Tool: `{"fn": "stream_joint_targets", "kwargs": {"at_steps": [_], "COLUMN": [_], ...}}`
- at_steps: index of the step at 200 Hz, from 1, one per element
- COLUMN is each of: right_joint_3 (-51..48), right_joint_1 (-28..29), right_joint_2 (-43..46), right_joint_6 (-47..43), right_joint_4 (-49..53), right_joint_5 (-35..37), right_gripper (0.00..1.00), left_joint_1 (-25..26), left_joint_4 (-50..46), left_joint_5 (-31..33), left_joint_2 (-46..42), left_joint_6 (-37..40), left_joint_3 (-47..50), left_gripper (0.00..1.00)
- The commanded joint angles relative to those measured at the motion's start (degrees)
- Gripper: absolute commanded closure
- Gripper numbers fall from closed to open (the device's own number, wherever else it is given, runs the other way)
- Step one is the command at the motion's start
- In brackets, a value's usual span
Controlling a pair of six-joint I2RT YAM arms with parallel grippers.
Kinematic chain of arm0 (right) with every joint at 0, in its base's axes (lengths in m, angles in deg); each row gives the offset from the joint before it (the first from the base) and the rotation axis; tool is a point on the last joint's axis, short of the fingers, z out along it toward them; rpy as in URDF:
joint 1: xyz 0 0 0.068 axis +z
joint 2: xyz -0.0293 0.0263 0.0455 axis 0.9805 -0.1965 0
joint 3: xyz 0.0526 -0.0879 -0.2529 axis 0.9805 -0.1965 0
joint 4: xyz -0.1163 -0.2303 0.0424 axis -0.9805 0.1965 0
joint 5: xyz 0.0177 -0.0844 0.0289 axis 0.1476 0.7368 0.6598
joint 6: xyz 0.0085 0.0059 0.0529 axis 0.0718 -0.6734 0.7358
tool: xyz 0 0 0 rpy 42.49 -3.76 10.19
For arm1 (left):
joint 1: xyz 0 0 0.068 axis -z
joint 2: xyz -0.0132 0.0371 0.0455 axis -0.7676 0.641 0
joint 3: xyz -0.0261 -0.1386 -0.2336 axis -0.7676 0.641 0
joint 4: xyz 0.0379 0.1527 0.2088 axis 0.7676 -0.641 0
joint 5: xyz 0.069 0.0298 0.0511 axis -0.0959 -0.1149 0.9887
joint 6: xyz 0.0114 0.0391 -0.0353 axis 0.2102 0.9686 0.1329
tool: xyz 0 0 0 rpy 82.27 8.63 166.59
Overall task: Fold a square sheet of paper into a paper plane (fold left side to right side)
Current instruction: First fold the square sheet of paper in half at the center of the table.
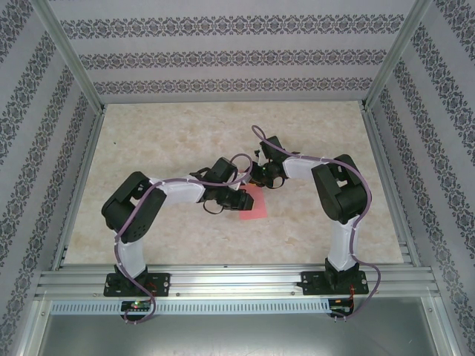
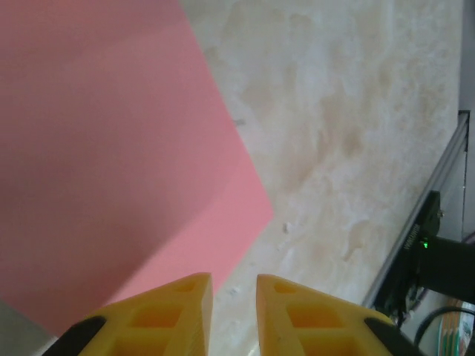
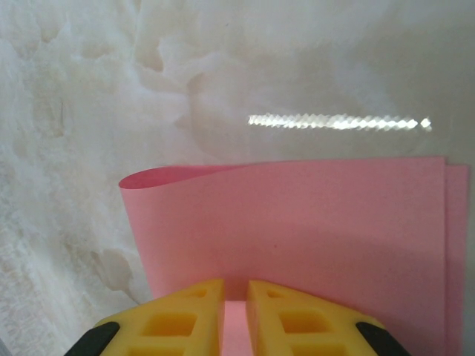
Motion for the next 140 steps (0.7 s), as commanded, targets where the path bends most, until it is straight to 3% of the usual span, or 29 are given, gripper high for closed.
{"fn": "stream_joint_targets", "kwargs": {"at_steps": [1,44,90,114,140], "right_joint_3": [-0.7,1.4,2.7,1.9,-2.4], "right_joint_1": [0.1,-0.7,-3.6,-5.0,-6.2], "right_joint_2": [-2.0,2.2,9.9,12.8,17.9], "right_joint_6": [-1.4,-1.9,-2.0,-2.8,-3.1], "right_joint_4": [1.8,2.9,4.7,7.2,8.8], "right_joint_5": [2.8,1.2,0.5,1.0,3.0], "right_gripper": [0.81,0.78,0.68,0.69,0.77], "left_joint_1": [-0.8,-0.8,-0.8,-0.8,-0.7], "left_joint_4": [1.3,1.7,2.2,2.6,3.0], "left_joint_5": [2.5,3.0,3.4,3.4,3.4], "left_joint_2": [2.7,3.9,3.9,4.0,4.0], "left_joint_6": [-1.2,-1.4,-1.8,-2.0,-2.4], "left_joint_3": [-1.1,1.4,2.8,2.9,2.9], "left_gripper": [0.76,0.76,0.77,0.77,0.77]}}
